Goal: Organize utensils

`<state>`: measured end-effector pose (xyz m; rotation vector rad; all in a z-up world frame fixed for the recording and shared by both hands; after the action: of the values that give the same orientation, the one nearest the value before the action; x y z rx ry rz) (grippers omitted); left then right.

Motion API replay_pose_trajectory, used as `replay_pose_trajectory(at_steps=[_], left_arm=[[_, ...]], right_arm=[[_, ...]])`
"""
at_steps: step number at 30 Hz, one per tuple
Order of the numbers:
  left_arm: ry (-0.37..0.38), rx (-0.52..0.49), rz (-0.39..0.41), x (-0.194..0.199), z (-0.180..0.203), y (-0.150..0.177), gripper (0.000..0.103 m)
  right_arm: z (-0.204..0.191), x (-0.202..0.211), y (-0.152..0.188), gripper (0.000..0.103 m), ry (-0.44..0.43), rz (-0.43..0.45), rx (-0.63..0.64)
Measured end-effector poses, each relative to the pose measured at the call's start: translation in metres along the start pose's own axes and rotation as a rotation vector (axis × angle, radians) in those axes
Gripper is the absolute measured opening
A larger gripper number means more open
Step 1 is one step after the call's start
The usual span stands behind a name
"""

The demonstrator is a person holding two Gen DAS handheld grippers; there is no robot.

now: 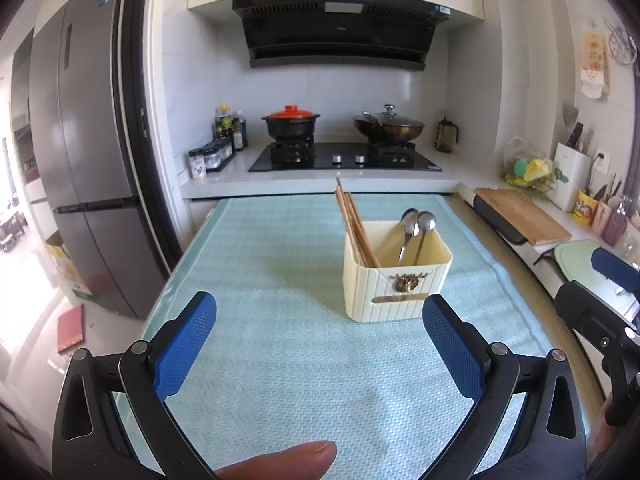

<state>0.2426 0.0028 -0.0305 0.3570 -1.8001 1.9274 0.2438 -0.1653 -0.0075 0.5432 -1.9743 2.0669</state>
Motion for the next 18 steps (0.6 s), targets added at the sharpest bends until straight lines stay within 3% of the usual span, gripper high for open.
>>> replay_pose_trajectory(at_steps=[18], left_arm=[[-0.012,0.006,-0.002,0.0011,-0.0004,-0.0014,0.103]], right_arm=[[-0.005,0.0018,0.0001,0.103,0.0,-0.004,0.017]])
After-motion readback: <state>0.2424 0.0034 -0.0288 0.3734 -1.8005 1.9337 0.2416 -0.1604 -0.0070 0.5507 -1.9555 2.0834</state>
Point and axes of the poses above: each gripper's, at about its wrist camera, not at the fingertips, and x roughly against the way its jaws point, z to its right, y to its underside, the point moved 8 cm from there along -x, roughly the way its jaws point, and after that the axes turned 12 degrees about y, right-handed, at the moved point
